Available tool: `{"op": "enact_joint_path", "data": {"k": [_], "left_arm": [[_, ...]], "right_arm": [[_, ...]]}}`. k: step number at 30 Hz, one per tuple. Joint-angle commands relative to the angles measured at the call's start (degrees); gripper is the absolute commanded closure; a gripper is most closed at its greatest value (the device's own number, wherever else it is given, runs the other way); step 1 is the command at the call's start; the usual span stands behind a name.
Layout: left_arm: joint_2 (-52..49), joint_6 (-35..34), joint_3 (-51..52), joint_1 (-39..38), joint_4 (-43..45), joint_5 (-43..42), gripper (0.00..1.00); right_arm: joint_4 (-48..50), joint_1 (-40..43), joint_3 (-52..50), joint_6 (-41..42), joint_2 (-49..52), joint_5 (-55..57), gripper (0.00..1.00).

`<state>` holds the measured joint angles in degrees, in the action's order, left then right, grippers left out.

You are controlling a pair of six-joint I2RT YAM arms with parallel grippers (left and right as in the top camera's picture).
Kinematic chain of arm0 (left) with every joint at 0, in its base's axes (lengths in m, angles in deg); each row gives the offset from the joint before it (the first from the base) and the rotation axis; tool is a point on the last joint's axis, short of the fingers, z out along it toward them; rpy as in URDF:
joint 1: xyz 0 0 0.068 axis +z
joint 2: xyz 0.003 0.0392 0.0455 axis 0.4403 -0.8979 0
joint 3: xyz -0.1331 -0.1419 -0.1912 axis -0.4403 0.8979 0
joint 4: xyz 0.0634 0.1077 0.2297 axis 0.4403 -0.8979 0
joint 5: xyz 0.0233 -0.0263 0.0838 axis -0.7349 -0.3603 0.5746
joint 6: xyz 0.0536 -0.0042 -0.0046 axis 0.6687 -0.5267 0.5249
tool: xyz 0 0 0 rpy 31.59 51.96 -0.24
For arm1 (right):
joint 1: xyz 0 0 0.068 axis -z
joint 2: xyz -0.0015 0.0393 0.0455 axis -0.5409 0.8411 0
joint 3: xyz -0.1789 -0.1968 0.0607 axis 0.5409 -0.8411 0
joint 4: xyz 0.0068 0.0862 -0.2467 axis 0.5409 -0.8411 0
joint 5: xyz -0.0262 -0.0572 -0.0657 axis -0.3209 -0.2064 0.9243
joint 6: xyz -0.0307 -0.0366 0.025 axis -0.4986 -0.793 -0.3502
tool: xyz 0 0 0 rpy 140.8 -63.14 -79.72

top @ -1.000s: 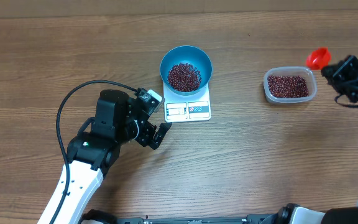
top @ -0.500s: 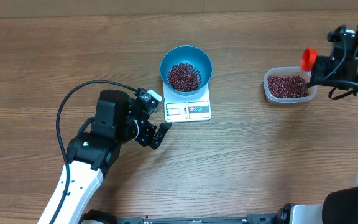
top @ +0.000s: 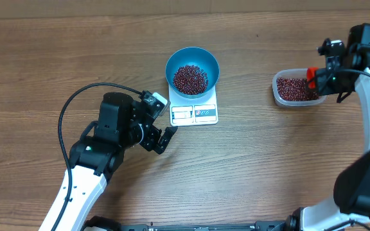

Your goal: Scoop item into bowl and weigh 150g on scale

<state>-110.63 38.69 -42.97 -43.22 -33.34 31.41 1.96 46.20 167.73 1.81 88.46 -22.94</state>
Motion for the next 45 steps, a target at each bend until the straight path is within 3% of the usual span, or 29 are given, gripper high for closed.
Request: {"op": "enact_joint_path", "data": {"k": [1, 9, 34, 45], "left_arm": [[-0.31, -0.79, 0.24, 0.31, 0.07, -0.39, 0.00], [-0.31, -0.79, 0.24, 0.31, 0.07, -0.39, 0.00], [-0.31, -0.79, 0.26, 0.31, 0.07, -0.39, 0.00], [-0.31, -0.79, 0.24, 0.31, 0.07, -0.39, 0.00]], "right_arm": [[0.09, -0.26, -0.48, -1.20, 2.38, 3.34, 0.96], [-0.13, -0.26, -0.81, 2.86, 6.40, 2.47, 0.96], [-4.35, 1.92, -0.81, 3.48, 6.93, -27.80, 0.96], [-4.61, 5.11, -5.14, 4.44, 8.87, -34.77, 0.96]]}}
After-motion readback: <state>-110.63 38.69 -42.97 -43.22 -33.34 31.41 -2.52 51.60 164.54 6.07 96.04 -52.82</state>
